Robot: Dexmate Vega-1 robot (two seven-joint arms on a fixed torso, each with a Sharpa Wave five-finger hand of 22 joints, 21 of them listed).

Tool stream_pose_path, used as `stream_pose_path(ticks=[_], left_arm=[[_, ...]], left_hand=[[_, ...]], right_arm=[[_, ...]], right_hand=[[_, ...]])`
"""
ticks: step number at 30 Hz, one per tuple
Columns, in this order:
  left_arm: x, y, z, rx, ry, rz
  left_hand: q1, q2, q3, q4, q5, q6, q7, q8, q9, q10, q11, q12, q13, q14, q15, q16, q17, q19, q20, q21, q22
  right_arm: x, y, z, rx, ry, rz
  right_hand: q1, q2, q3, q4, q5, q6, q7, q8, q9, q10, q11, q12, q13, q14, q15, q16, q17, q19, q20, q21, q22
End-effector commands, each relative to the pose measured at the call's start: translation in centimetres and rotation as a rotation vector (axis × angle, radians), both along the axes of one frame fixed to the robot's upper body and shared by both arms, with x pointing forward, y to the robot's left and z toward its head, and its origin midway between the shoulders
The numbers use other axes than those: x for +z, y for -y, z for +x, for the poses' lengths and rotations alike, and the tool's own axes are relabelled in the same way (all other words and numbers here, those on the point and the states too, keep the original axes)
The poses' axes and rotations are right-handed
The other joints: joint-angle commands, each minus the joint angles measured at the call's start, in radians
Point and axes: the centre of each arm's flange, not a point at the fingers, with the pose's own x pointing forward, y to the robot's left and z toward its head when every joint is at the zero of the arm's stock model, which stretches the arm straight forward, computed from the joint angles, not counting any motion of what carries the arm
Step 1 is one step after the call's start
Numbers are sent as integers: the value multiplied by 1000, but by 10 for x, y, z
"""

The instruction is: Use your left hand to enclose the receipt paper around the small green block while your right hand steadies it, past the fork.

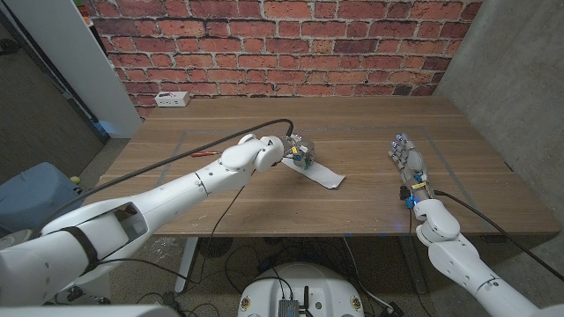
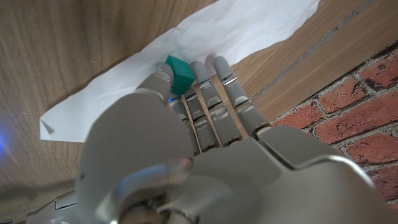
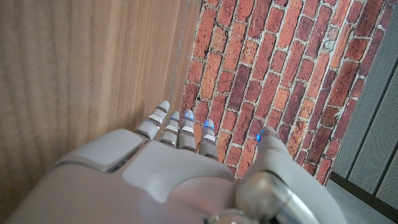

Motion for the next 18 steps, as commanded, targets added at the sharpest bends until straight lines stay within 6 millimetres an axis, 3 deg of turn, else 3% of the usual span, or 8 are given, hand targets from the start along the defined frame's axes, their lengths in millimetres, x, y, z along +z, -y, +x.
stream_pose_path(ticks=[1,11,18], left_arm=[[8,-5,-2,-12,8,-5],[14,-12,-7,-50,38,-33],[15,-15,-9,-78,20,-42]], left_hand=[[-6,-14,-9,-1,0,-30,-15,-15,-4,-25,2,-17,-6,-26,-88,-12,-3,-26,3,-14,1],[-27,-28,-35,-9,-1,-116,-55,-42,-23,-118,8,-82,-24,-127,-69,-31,-2,-101,14,-47,2],[-81,-53,-70,9,-9,-129,-62,-38,-31,-140,11,-105,-32,-160,-65,-33,-4,-115,16,-57,3]], right_arm=[[5,-3,3,-1,1,-9],[10,-7,5,-2,-9,-29],[11,-11,6,0,-13,-36]], right_hand=[[-1,1,7,-2,5,5,-2,0,2,6,3,-2,1,8,-2,-2,1,-1,0,1,2],[2,2,10,-5,5,5,-3,0,2,6,2,-2,1,10,-3,-2,0,0,-1,1,1],[13,5,15,-12,6,5,-4,0,2,4,0,-3,1,9,-4,-3,-1,1,1,2,1]])
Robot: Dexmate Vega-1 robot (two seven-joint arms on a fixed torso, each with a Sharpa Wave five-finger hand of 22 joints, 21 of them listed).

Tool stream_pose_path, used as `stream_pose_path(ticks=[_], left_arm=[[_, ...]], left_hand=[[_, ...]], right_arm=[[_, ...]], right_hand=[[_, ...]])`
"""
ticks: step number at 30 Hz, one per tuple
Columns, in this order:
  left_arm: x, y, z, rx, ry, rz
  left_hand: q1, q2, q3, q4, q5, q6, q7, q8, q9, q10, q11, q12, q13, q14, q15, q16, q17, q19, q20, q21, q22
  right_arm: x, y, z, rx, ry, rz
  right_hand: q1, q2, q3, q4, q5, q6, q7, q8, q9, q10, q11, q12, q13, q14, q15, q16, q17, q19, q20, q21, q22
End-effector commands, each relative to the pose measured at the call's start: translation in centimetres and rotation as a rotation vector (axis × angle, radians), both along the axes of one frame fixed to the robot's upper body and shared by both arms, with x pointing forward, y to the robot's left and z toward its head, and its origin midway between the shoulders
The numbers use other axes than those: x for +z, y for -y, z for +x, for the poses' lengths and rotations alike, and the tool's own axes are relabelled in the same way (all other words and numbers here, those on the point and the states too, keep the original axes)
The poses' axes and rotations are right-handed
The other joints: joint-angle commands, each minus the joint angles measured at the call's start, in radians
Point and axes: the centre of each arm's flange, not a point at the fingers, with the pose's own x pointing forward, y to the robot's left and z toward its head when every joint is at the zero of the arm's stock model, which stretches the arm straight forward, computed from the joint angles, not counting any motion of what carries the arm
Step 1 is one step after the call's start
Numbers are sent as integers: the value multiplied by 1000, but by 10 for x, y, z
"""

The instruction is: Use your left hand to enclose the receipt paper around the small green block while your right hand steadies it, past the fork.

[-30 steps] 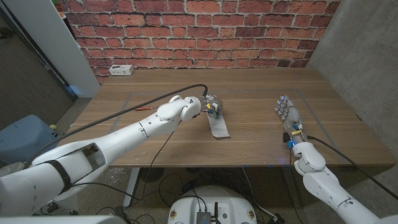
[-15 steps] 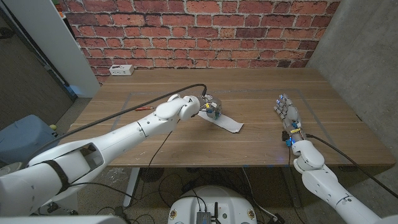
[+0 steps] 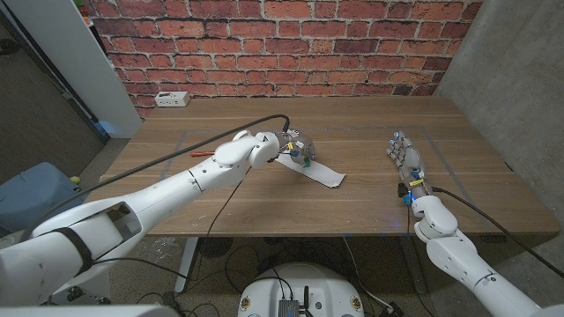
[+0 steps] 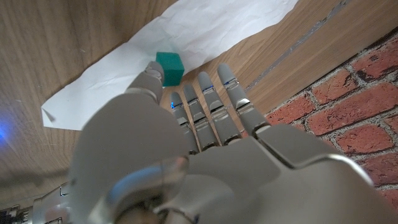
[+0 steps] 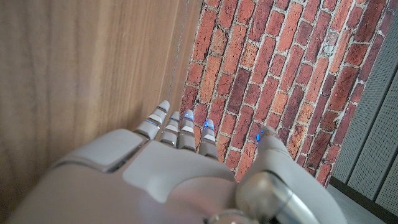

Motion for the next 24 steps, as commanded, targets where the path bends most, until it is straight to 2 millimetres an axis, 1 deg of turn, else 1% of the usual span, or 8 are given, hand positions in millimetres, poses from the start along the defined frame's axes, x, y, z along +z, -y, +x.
stream_pose_path(ticks=[1,4,7,9,10,16,19,24], left_arm=[[4,-6,-5,-43,-4,-22],[5,-9,-7,-42,11,-34],[9,-19,-9,-30,20,-79],[10,-22,-9,-25,21,-95],[11,-28,-9,-12,25,-120],[13,-46,-7,37,40,-199],[12,-54,-5,79,59,-247],[10,-63,-5,137,88,-292]], left_hand=[[-47,-18,-24,13,-10,-7,-6,-1,-2,-3,-5,-12,-3,-14,-95,-3,-4,-4,-3,-5,2],[-57,-21,-28,16,-9,-12,-5,-2,-4,-1,-5,-14,-4,-20,-93,-6,-7,-5,-2,-7,2],[-65,-14,-28,21,-7,-11,-5,0,-5,2,-5,-16,-6,-24,-91,-7,-10,-6,-1,-9,2],[-78,0,-27,30,-6,-9,2,2,-7,5,-1,-18,-8,-25,-87,-6,-11,-6,1,-10,3],[-81,6,-25,33,-5,-6,11,4,-8,7,5,-19,-9,-26,-85,-6,-12,-9,3,-11,3],[-90,48,-9,42,2,10,32,12,-12,25,19,-21,-14,-25,-75,-5,-21,-4,11,-13,3],[-89,80,7,46,7,15,41,14,-13,36,23,-22,-17,-17,-68,-1,-26,0,20,-13,3],[-89,98,20,45,9,14,49,13,-15,42,32,-25,-20,-18,-51,-4,-36,23,28,-7,3]], right_arm=[[4,-6,1,-2,-11,-22],[6,-9,0,-14,-31,-54],[11,-13,-4,-49,-55,-117],[12,-14,-5,-61,-58,-132],[14,-17,-7,-75,-60,-160],[22,-27,-15,-123,-66,-274],[27,-32,-20,-145,-82,-342],[35,-40,-30,-186,-107,-458]], right_hand=[[14,6,7,-4,6,5,-5,0,2,4,0,-3,4,9,-4,-3,-2,1,1,2,4],[46,20,26,-22,8,31,-7,10,2,6,-1,-3,3,9,-2,-4,-3,5,14,3,3],[130,41,72,-74,16,81,-16,20,2,23,-21,2,2,36,-27,5,-5,13,15,4,4],[156,49,86,-85,19,116,-17,28,3,40,-30,7,3,58,-40,13,-4,22,19,8,5],[174,53,95,-91,21,137,-11,31,3,57,-29,12,3,76,-42,19,-2,35,36,13,5],[226,76,126,-92,31,197,-2,36,4,133,-40,33,4,155,-62,55,14,94,32,33,9],[235,79,132,-92,33,204,1,36,4,144,-41,35,4,165,-63,60,17,101,30,35,9],[245,79,138,-91,35,213,3,35,4,157,-54,38,4,171,-66,65,21,107,35,37,10]])
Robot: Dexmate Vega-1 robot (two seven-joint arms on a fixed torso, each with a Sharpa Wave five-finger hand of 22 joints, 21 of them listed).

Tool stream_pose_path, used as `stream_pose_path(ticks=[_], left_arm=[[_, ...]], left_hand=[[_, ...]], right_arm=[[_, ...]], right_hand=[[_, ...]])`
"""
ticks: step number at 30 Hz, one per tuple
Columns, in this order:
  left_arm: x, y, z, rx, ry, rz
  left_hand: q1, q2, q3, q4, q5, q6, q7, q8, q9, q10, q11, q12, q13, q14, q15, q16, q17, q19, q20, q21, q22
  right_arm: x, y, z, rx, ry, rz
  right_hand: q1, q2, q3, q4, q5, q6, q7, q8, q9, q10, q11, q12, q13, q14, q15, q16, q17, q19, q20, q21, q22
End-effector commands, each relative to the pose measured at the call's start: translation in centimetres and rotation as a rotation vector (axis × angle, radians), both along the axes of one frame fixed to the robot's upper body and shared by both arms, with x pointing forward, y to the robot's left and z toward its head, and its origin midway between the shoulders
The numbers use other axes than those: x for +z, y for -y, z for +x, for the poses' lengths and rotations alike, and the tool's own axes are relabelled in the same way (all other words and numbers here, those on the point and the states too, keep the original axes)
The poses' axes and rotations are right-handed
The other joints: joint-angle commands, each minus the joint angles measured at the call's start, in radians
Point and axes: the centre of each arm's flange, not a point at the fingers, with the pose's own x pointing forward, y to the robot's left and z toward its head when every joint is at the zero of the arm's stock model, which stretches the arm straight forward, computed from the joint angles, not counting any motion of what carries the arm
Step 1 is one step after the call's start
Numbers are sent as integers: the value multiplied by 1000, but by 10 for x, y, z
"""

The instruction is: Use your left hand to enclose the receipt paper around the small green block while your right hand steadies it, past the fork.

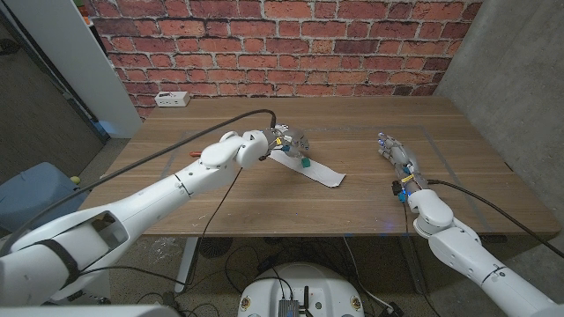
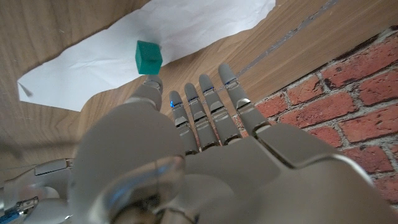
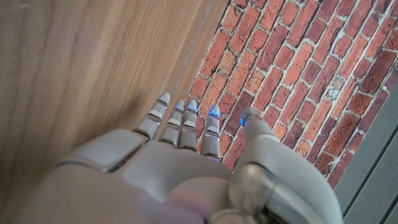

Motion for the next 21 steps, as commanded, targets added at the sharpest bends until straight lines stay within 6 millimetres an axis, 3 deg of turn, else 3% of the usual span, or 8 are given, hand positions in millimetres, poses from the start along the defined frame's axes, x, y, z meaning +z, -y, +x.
stream_pose_path(ticks=[1,9,17,21], left_arm=[[0,-28,1,124,51,-137],[3,-37,1,204,72,-207],[5,-45,2,294,83,-270],[7,-48,3,361,95,-295]], left_hand=[[1,17,14,-2,7,2,13,5,-2,10,7,-3,-1,5,-52,4,-5,22,10,7,3],[-7,18,20,-3,7,-13,11,-1,-3,8,8,-10,-4,15,-50,4,-18,59,8,18,3],[-30,6,16,0,4,-42,7,-10,-5,-1,5,-23,-9,17,-52,1,-32,81,4,21,1],[-41,-4,12,2,3,-54,4,-12,-5,-3,3,-27,-11,19,-53,1,-38,83,2,19,0]], right_arm=[[17,-19,-21,-107,-45,-256],[26,-34,-34,-180,-66,-428],[31,-50,-39,-221,-115,-577],[33,-58,-40,-248,-136,-648]], right_hand=[[18,0,12,4,9,17,-2,9,4,17,-11,10,2,13,-1,10,6,15,2,10,2],[44,2,26,7,13,74,-10,18,4,56,-40,16,2,33,-17,23,14,28,3,13,4],[64,-4,34,3,14,90,-28,15,4,57,-49,11,2,14,-28,17,16,22,6,9,4],[89,-1,46,-5,17,103,-42,14,4,60,-76,7,2,13,-33,16,15,19,5,7,3]])
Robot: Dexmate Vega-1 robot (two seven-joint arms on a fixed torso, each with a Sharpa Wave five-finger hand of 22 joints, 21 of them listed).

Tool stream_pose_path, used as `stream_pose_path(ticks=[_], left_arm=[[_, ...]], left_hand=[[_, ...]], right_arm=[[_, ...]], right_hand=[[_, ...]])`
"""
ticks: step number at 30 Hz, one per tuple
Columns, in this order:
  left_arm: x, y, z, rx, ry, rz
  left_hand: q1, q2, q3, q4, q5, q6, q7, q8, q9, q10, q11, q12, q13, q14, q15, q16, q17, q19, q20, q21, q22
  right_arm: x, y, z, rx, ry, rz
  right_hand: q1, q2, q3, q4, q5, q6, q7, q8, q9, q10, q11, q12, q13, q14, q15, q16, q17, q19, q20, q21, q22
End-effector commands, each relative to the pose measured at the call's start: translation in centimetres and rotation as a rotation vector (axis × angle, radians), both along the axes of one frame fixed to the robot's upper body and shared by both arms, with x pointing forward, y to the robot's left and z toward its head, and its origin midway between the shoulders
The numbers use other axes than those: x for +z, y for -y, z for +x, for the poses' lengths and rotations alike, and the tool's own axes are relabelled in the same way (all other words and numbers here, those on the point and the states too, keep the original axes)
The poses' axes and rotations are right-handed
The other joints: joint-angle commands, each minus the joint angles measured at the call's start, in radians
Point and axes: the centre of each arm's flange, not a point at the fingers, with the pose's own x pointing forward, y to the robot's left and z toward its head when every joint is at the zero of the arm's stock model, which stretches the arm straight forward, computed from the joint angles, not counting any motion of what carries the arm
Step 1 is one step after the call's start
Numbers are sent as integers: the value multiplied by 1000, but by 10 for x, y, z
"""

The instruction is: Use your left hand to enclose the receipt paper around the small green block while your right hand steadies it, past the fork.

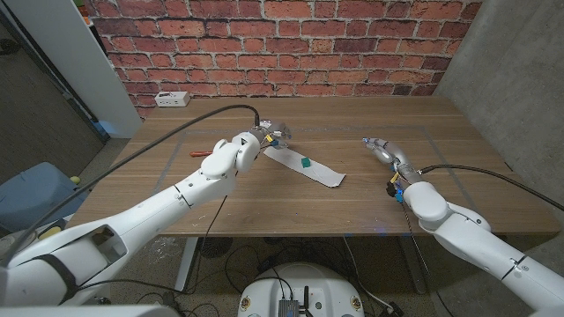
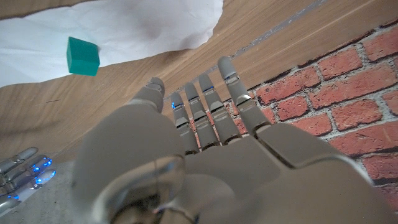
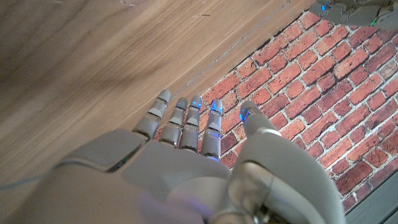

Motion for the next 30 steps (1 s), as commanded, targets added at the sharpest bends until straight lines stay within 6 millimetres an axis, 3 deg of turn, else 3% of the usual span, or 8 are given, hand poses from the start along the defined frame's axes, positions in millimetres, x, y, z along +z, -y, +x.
stream_pose_path(ticks=[1,7,13,21,24,25,26,30], left_arm=[[3,-14,2,164,21,-102],[8,-19,6,218,-8,-142],[12,-25,12,267,-73,-196],[15,-28,17,344,-116,-226],[16,-28,19,372,-122,-233],[16,-29,20,380,-127,-241],[17,-29,20,389,-129,-241],[18,-30,23,418,-139,-253]], left_hand=[[-21,-6,-1,6,2,-15,-5,-4,-1,-4,-3,-4,-2,14,-54,2,-4,17,-3,3,-1],[-42,-22,-10,9,-1,-31,-4,-5,-2,-5,0,-10,-5,29,-54,5,-15,38,-10,6,-2],[-77,-45,-24,14,-6,-41,2,-1,-3,-3,12,-19,-10,53,-44,10,-32,83,-17,12,-3],[-93,-60,-28,8,-7,-46,14,3,-5,20,18,-21,-17,94,-35,19,-52,138,-36,21,-3],[-97,-64,-28,5,-8,-53,20,2,-5,26,23,-21,-19,104,-33,21,-58,152,-42,23,-4],[-97,-65,-28,5,-8,-53,20,2,-6,27,22,-22,-20,107,-31,22,-59,155,-42,23,-4],[-98,-65,-28,4,-8,-54,20,2,-6,30,23,-22,-20,111,-31,22,-61,160,-45,24,-4],[-99,-67,-27,2,-7,-67,20,-1,-6,31,27,-24,-22,114,-29,21,-66,166,-48,23,-4]], right_arm=[[10,-22,-12,-100,-48,-236],[9,-31,-13,-149,-49,-314],[11,-48,-15,-202,-36,-425],[17,-62,-23,-242,-22,-520],[17,-64,-25,-256,-21,-534],[17,-64,-26,-259,-21,-541],[18,-65,-26,-261,-23,-552],[18,-71,-29,-270,-25,-584]], right_hand=[[40,5,23,-9,10,29,-19,0,4,7,-31,-3,2,-4,-6,-3,1,3,-2,-4,3],[106,0,50,-25,15,98,-40,10,4,34,-43,-4,1,12,-37,2,-3,13,-6,-3,2],[212,-13,77,-35,8,177,-40,16,4,74,-66,-2,1,45,-95,18,1,40,-22,1,1],[329,-32,77,-33,-10,274,-59,23,5,162,-136,14,3,86,-149,57,27,63,-43,3,1],[368,-34,74,-34,-14,320,-69,30,5,200,-137,21,4,96,-160,73,39,70,-49,3,2],[385,-34,72,-33,-15,326,-68,27,5,214,-158,23,5,102,-165,82,45,72,-51,4,2],[391,-34,71,-32,-16,332,-70,27,5,222,-151,25,5,105,-170,85,47,73,-52,4,2],[435,-28,73,-35,-15,366,-79,30,4,243,-172,27,6,114,-184,101,61,79,-65,6,3]])
